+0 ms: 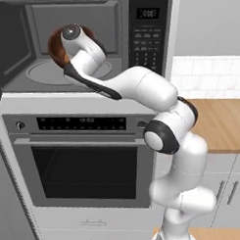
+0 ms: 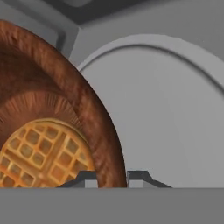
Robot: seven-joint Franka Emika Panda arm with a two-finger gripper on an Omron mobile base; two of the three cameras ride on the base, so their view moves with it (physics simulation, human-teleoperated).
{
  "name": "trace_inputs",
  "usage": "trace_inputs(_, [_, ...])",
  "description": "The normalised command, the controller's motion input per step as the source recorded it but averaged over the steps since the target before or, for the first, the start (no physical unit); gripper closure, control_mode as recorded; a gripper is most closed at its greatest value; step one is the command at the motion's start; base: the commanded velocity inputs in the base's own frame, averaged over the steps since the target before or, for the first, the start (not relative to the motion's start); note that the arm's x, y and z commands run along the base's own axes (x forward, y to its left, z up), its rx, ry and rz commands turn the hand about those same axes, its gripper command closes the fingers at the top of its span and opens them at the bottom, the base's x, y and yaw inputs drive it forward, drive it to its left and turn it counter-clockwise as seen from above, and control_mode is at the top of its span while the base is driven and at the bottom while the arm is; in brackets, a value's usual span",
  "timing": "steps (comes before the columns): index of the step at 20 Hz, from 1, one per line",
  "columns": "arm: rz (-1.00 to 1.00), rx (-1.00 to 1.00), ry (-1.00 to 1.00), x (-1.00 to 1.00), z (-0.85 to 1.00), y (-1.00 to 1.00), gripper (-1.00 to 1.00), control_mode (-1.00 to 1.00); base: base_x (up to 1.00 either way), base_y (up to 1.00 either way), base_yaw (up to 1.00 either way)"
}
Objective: Open the microwave, place the bowl with waffle inside the microwave, then close the microwave door and turn it on.
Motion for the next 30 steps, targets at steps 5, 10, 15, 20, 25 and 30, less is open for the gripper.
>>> trace_inputs(5, [-0.15, 0.0, 0.01, 0.3, -0.11, 0.52, 1.0, -1.0, 0.0, 0.0, 0.0])
trace_inputs(10, [-0.12, 0.0, 0.0, -0.42, -0.71, 0.17, -1.0, -1.0, 0.0, 0.0, 0.0])
trace_inputs(15, [-0.13, 0.01, 0.04, -0.16, -0.71, 0.01, -1.0, -1.0, 0.0, 0.0, 0.0])
trace_inputs(20, [-0.09, 0.09, -0.36, -0.3, 0.18, 0.0, -1.0, -1.0, 0.0, 0.0, 0.0])
trace_inputs(25, [-0.07, 0.0, -0.93, -0.78, -0.15, 0.02, -1.0, -1.0, 0.0, 0.0, 0.0])
trace_inputs(30, [-0.01, 0.01, -0.93, -1.0, -1.0, 0.0, -1.0, -1.0, 0.0, 0.0, 0.0])
